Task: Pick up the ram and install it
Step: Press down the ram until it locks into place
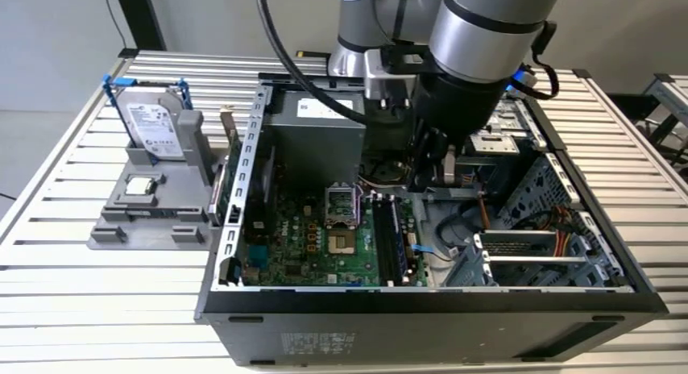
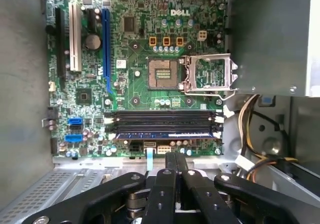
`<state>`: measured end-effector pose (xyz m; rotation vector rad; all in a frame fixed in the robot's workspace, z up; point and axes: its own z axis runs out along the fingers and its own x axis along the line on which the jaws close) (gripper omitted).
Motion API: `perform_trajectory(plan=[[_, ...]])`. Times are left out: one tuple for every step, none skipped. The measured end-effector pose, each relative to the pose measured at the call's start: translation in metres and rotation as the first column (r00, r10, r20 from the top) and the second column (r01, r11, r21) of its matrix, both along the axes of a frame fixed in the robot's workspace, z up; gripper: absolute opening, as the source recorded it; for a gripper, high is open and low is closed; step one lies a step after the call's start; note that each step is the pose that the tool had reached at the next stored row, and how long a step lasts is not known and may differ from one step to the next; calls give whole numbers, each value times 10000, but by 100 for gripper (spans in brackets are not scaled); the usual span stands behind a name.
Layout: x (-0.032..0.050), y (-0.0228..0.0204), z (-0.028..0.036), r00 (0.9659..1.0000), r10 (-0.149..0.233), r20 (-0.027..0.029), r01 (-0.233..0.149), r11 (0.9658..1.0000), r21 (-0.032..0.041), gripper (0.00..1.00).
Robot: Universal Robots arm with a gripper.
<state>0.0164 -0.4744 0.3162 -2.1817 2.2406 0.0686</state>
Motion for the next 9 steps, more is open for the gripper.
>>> perform_trajectory(plan=[[0, 0, 44, 10000, 0, 0, 0, 10000, 0, 0], [1, 1, 79, 10000, 1, 1, -1, 10000, 4, 0], [0, 0, 79, 10000, 1, 4, -1, 10000, 4, 0], [1, 0, 79, 10000, 1, 6, -1, 10000, 5, 0], [1, 0, 79, 10000, 1, 9, -1, 10000, 8, 0], [1, 0, 80, 10000, 2, 10, -2, 10000, 7, 0], [0, 0, 79, 10000, 1, 13, -1, 10000, 11, 0], [0, 0, 80, 10000, 1, 14, -1, 10000, 11, 0], [0, 0, 80, 10000, 0, 17, 0, 10000, 13, 0]])
